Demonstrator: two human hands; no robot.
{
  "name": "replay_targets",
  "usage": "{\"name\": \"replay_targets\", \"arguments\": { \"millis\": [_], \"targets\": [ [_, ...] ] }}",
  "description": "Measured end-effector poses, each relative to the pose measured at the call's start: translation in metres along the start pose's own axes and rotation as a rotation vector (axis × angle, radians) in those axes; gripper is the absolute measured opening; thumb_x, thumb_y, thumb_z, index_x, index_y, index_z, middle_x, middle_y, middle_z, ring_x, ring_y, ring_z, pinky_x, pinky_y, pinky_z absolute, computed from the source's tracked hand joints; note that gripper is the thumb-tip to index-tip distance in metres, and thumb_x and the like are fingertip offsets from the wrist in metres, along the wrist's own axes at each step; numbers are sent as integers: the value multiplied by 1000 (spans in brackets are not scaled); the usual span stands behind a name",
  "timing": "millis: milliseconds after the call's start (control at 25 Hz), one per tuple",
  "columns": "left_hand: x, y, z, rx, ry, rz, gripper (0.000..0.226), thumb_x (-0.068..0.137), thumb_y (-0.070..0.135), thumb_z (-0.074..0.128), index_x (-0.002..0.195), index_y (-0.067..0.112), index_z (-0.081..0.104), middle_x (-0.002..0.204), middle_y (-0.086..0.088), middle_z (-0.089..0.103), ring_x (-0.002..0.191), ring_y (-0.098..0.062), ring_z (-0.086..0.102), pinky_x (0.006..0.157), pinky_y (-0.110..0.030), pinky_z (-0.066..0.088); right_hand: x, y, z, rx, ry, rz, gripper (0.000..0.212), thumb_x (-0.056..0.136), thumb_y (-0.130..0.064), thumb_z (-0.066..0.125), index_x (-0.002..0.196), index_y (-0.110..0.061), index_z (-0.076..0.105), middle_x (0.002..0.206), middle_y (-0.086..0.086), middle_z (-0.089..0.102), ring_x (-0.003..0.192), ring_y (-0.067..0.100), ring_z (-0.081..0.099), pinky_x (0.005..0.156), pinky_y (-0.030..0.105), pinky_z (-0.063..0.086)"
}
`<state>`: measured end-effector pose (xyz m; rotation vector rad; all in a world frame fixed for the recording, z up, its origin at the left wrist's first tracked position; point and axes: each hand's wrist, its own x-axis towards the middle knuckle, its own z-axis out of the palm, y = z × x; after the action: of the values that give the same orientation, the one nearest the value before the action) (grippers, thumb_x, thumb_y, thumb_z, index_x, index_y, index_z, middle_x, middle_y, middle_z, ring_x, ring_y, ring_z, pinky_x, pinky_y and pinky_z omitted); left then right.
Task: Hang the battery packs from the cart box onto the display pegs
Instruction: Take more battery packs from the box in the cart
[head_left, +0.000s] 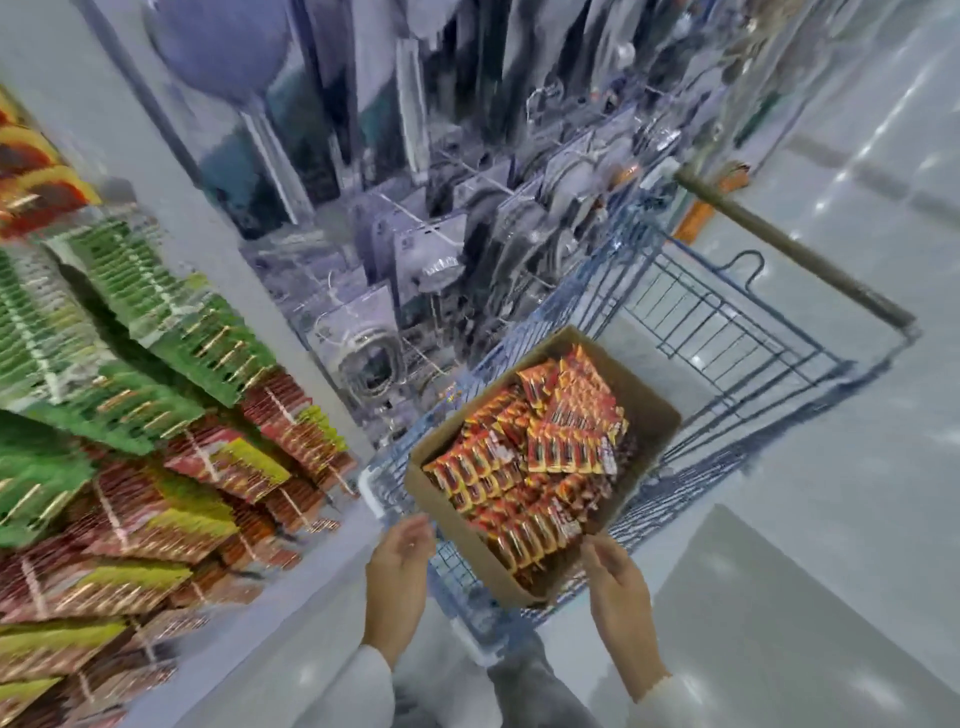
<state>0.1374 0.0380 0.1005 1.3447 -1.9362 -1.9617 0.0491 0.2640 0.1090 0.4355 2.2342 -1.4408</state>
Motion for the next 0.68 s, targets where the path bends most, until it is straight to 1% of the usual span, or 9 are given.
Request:
{"name": "replay_targets", "arguments": {
  "millis": [40, 120, 160, 240, 320, 400, 480, 560, 680],
  "targets": [
    [9, 6, 23, 36, -17, 0, 12, 104, 14, 62, 110, 21, 70, 110, 0, 74, 107, -23, 69, 98, -41, 53, 11, 2, -11, 1, -9, 21, 11, 103, -25, 58, 107, -22, 68, 111, 3, 72, 102, 19, 66, 88, 34, 49],
    [29, 20, 69, 125, -60, 2, 14, 104, 17, 62, 115, 21, 69, 112, 7, 71, 108, -12, 67, 98, -31, 52, 31, 4, -29, 1, -30, 49, 14, 103, -26, 59, 111, -19, 68, 108, -2, 72, 99, 12, 66, 79, 19, 46],
    [41, 28, 91, 173, -82, 0, 15, 105, 17, 61, 118, 20, 68, 113, 8, 70, 109, -11, 65, 95, -26, 51, 40, 3, -38, 6, -38, 50, 13, 103, -26, 59, 110, -19, 67, 105, -6, 72, 98, 10, 65, 75, 13, 44],
    [68, 38, 132, 277, -110, -11, 20, 105, 18, 60, 124, 16, 66, 118, 4, 68, 112, -16, 64, 90, -23, 46, 53, 1, -51, 10, -42, 59, 10, 103, -27, 59, 108, -21, 66, 104, -13, 69, 99, 8, 65, 75, 13, 43],
    [94, 41, 165, 390, -118, -23, 32, 103, 21, 63, 133, 10, 62, 120, 0, 68, 115, -21, 63, 93, -26, 44, 60, -2, -60, 27, -33, 81, 10, 104, -26, 58, 109, -22, 65, 105, -18, 66, 98, -1, 61, 76, 11, 42],
    [122, 37, 195, 475, -128, -75, 42, 102, 23, 66, 140, 7, 57, 131, -7, 67, 123, -26, 62, 100, -32, 46, 65, 0, -66, 52, -11, 117, 11, 104, -27, 57, 110, -24, 66, 107, -20, 66, 99, -8, 59, 75, 3, 41],
    [148, 31, 218, 568, -154, -122, 56, 101, 30, 68, 149, 7, 49, 147, -12, 58, 135, -32, 54, 112, -41, 44, 64, 2, -69, 51, -18, 140, 13, 104, -30, 57, 112, -25, 66, 110, -20, 67, 104, -4, 60, 80, 7, 42],
    [170, 24, 237, 681, -150, -130, 68, 100, 38, 67, 154, 7, 41, 155, -16, 50, 143, -38, 46, 118, -50, 40, 63, 8, -70, 65, -15, 197, 15, 104, -33, 56, 114, -26, 65, 113, -19, 66, 107, -3, 59, 84, 13, 42],
    [188, 16, 253, 738, -97, -132, 76, 96, 36, 74, 156, 6, 37, 157, -17, 47, 145, -41, 43, 119, -52, 38, 60, 14, -72, 73, -18, 224, 16, 104, -33, 55, 115, -26, 65, 114, -18, 66, 108, -3, 58, 81, 6, 41]
  ]
}}
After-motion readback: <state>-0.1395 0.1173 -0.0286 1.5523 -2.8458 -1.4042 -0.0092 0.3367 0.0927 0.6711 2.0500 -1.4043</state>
